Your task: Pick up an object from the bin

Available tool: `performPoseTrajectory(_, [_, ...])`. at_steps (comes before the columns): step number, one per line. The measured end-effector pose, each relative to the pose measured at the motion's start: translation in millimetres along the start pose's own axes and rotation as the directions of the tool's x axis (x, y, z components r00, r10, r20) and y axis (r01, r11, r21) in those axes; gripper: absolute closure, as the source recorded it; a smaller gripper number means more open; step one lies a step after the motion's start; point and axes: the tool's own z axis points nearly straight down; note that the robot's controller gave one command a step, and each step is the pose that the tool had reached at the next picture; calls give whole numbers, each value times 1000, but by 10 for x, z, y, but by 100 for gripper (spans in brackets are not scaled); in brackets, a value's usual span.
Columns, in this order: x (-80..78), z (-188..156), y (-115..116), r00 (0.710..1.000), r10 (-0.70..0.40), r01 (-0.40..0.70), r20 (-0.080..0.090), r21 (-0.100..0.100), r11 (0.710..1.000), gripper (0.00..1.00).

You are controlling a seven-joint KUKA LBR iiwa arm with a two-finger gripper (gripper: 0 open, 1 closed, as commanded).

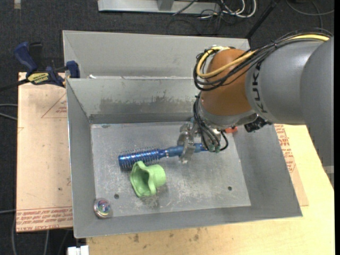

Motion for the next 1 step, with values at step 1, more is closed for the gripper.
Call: performPoseTrajectory(1, [-84, -1061, 90, 1000, -26, 26, 10, -2, 1000, 100])
